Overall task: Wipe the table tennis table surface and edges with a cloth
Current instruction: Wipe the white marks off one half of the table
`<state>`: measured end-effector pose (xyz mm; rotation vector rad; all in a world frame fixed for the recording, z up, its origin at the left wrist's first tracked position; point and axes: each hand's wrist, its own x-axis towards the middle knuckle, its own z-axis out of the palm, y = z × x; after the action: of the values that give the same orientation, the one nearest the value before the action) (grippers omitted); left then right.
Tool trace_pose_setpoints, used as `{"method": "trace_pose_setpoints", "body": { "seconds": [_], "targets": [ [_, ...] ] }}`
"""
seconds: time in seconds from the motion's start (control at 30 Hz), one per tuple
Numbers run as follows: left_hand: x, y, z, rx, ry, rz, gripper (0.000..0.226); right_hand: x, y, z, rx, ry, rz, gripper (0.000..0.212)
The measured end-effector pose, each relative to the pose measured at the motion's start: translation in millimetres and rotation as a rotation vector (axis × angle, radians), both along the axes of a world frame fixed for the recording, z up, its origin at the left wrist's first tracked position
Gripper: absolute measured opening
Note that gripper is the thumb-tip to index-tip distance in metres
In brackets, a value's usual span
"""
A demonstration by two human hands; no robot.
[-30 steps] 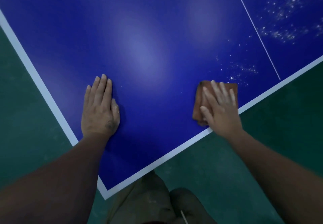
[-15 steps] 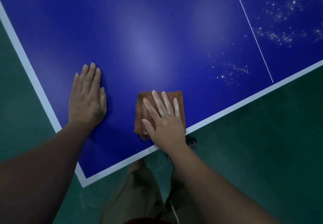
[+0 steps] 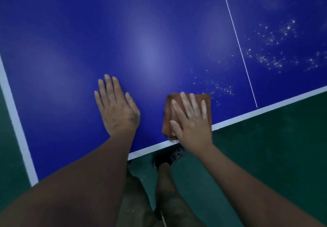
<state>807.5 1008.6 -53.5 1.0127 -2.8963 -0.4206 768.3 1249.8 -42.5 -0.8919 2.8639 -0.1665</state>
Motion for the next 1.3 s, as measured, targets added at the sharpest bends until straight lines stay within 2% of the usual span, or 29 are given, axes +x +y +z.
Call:
{"method": "trace_pose_setpoints", "body": {
  "seconds": [0.17,0.33,0.47,0.6,0.73,0.9,1.0,1.07,1.17,1.3],
  "targets": [
    [-1,3,1,-0.025,0.04,0.009,0.059,-34,-70,-7,-0.139,0.009,0.112,0.06],
    [-3,4,3,-0.029,0.044,0.034,0.059,-103,-42,-10,-0.154,0.045,0.172,0.061],
    [-5,6,4,-0.027,0.035,0.047,0.058,-176,29,-6,-0.033,0.072,-0.076,0.064],
    [-6,6,5,-0.032,0.03,0.048,0.058,-220,69,3,0.049,-0.03,-0.367,0.069],
    [-6,6,5,-0.036,0.029,0.042,0.06,-195,25,11,0.045,-0.036,-0.406,0.069],
    [-5,5,3,-0.052,0.036,0.044,0.059,-100,-43,8,-0.035,-0.005,-0.056,0.065],
    [-5,5,2,-0.05,0.041,0.045,0.059,-61,-31,-1,-0.085,-0.024,0.129,0.061],
    [-5,5,1,-0.051,0.051,0.045,0.059,-65,-1,-5,-0.105,-0.01,0.171,0.061],
    [-5,6,1,-0.049,0.06,0.048,0.059,-96,54,-6,-0.047,0.031,0.091,0.063],
    [-5,5,1,-0.055,0.058,0.049,0.059,-150,115,2,0.065,0.018,-0.229,0.064]
  ]
}}
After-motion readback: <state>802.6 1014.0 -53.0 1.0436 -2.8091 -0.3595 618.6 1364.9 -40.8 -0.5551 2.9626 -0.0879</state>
